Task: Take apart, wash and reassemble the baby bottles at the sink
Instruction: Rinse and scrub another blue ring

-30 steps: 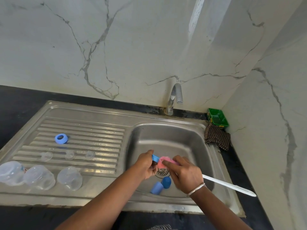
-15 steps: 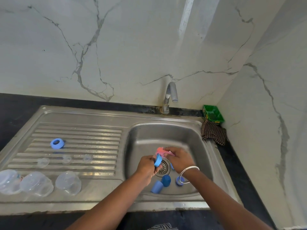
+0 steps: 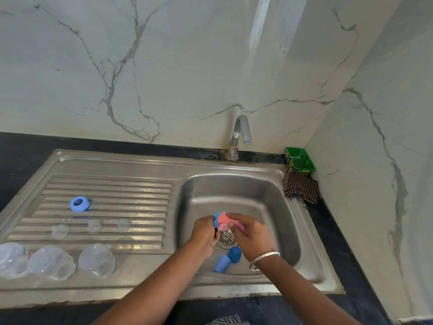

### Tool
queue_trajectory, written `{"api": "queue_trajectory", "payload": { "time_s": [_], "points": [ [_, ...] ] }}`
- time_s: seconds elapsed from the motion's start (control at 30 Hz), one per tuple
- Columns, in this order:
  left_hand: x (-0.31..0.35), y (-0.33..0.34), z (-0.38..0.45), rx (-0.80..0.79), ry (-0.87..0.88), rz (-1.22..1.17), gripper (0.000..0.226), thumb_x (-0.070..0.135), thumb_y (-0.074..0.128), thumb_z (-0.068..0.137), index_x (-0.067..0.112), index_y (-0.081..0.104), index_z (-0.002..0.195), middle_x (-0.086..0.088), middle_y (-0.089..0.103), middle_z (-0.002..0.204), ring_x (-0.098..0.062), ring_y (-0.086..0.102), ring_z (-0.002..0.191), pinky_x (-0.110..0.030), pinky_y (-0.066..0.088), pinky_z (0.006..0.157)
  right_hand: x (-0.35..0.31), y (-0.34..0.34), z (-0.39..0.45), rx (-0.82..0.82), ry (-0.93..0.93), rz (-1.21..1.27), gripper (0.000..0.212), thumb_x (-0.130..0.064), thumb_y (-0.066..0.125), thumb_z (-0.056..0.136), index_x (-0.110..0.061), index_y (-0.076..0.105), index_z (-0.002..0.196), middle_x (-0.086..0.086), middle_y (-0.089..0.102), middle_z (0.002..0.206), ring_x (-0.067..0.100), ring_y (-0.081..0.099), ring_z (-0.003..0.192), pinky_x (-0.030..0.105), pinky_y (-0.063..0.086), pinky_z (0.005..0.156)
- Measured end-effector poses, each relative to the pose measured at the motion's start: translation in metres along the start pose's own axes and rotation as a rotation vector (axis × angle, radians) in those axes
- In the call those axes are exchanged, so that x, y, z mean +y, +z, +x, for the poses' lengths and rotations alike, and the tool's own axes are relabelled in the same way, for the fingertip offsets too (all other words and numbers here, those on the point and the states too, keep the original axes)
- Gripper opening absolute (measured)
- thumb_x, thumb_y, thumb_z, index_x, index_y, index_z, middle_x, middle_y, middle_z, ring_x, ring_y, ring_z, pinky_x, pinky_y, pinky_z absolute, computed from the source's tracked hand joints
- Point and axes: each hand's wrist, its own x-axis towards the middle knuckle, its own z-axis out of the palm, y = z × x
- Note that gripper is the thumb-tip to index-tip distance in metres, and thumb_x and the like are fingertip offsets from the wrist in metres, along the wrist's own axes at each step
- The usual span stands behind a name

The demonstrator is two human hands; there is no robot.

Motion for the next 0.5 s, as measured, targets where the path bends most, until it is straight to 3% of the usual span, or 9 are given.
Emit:
{"api": "queue_trajectory", "payload": {
  "time_s": [0.1, 0.17, 0.3, 0.4, 0.5],
  "points": [
    [0.005, -0.003, 0.001, -0.007, -0.008, -0.115, 0.024, 0.004, 0.05, 0.096, 0.002, 0.06, 0.074, -0.007, 0.055, 0.051, -0.011, 0.05, 0.037, -0.015, 0.036, 0.034, -0.001, 0.001, -0.005, -0.037, -0.151, -0.185, 0.036, -0.048, 0.053, 0.082, -0.051, 0.062, 0.116, -0.014, 0.058, 0.083, 0.005, 0.057, 0.07, 0.017, 0.042, 0.056],
    [0.007, -0.008, 0.003, 0.011, -0.017, -0.127, 0.022, 0.008, 0.052, 0.096, 0.002, 0.061, 0.076, -0.009, 0.057, 0.053, -0.015, 0.052, 0.039, -0.016, 0.038, 0.035, 0.001, 0.0, -0.007, -0.054, -0.173, -0.217, 0.037, -0.054, 0.05, 0.081, -0.054, 0.06, 0.117, -0.016, 0.054, 0.08, 0.005, 0.055, 0.068, 0.016, 0.04, 0.055],
    [0.004, -0.013, 0.002, 0.006, -0.038, -0.039, 0.022, 0.015, 0.049, 0.097, 0.007, 0.059, 0.079, -0.004, 0.052, 0.049, -0.007, 0.04, 0.033, -0.013, 0.024, 0.033, 0.008, -0.004, 0.0, 0.028, -0.071, -0.064, 0.038, -0.047, 0.057, 0.08, -0.057, 0.053, 0.116, -0.015, 0.066, 0.093, 0.007, 0.063, 0.082, 0.031, 0.054, 0.073],
    [0.0, -0.015, -0.002, -0.003, -0.034, 0.072, 0.03, 0.028, 0.048, 0.098, 0.006, 0.061, 0.083, -0.008, 0.064, 0.057, -0.014, 0.055, 0.039, -0.016, 0.039, 0.042, 0.005, -0.01, 0.008, 0.067, 0.006, -0.011, 0.034, -0.047, 0.059, 0.081, -0.053, 0.057, 0.114, -0.016, 0.07, 0.107, 0.009, 0.066, 0.097, 0.034, 0.054, 0.084],
    [-0.004, -0.013, -0.006, -0.061, -0.021, 0.134, 0.047, 0.039, 0.039, 0.103, 0.001, 0.063, 0.092, -0.014, 0.071, 0.063, -0.026, 0.069, 0.054, -0.027, 0.053, 0.054, 0.0, -0.011, 0.013, 0.024, -0.003, -0.079, 0.033, -0.045, 0.063, 0.08, -0.051, 0.062, 0.113, -0.018, 0.071, 0.107, 0.008, 0.067, 0.097, 0.03, 0.054, 0.085]
  ]
}}
